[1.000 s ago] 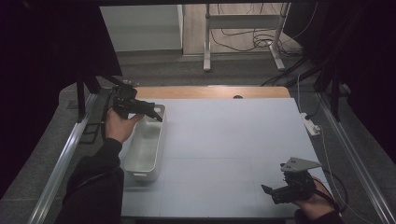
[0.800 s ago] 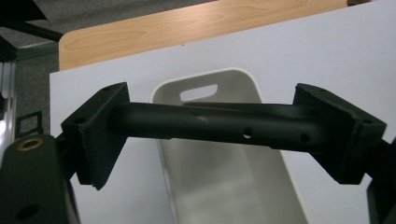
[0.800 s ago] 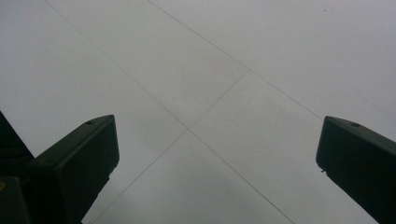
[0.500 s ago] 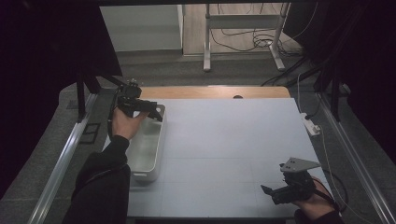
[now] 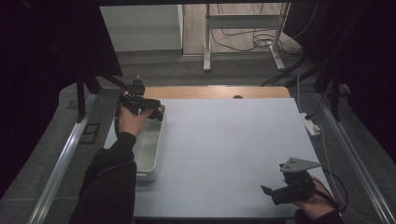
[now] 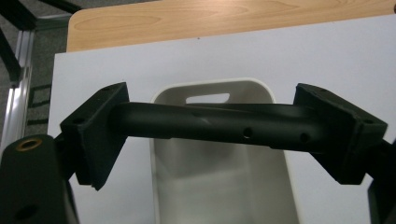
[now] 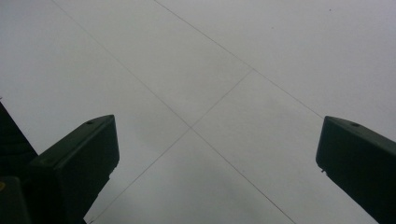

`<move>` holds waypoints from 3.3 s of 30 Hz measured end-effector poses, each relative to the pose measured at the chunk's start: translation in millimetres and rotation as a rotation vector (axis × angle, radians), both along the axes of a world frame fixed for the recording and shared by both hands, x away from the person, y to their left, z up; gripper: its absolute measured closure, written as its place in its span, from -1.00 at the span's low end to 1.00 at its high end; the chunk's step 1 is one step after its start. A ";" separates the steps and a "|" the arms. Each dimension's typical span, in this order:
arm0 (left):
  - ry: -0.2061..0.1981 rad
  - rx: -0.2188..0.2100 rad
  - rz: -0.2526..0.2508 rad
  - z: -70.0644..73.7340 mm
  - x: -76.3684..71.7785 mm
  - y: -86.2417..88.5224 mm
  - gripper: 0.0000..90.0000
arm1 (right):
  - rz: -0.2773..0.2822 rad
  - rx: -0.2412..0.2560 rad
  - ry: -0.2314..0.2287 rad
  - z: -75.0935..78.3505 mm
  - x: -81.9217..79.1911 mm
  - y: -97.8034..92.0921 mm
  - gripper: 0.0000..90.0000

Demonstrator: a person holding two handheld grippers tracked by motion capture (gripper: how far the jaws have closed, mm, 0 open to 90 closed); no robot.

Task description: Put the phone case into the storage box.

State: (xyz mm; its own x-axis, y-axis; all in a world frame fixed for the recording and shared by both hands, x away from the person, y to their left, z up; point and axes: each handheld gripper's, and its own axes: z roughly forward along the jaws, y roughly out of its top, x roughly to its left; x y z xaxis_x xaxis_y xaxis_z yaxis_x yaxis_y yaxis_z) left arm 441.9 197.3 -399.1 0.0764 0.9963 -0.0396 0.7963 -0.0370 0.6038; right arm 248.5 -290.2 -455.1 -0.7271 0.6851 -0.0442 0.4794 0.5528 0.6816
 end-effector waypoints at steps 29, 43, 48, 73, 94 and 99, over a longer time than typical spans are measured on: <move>-0.003 0.029 0.071 -12.2 25.7 -17.0 -0.71 | 0.010 -0.001 -0.001 0.0 -0.4 0.0 -1.00; -0.050 0.058 0.029 -15.7 32.2 -18.2 -0.73 | 0.012 0.000 -0.001 0.0 -0.6 0.1 -1.00; -0.061 0.052 0.024 -17.4 33.5 -16.4 -0.74 | 0.013 -0.001 -0.001 0.0 -0.5 0.1 -1.00; -0.115 0.033 -0.018 -23.1 31.3 -6.8 -1.00 | 0.018 0.000 0.000 0.0 -0.6 0.1 -1.00; -0.169 0.005 -0.094 -16.7 14.3 8.2 -1.00 | 0.011 0.004 -0.001 0.2 -0.4 -0.3 -1.00; -0.178 0.004 -0.123 -16.1 8.3 10.3 -1.00 | 0.007 0.007 -0.001 0.2 -0.2 -0.6 -1.00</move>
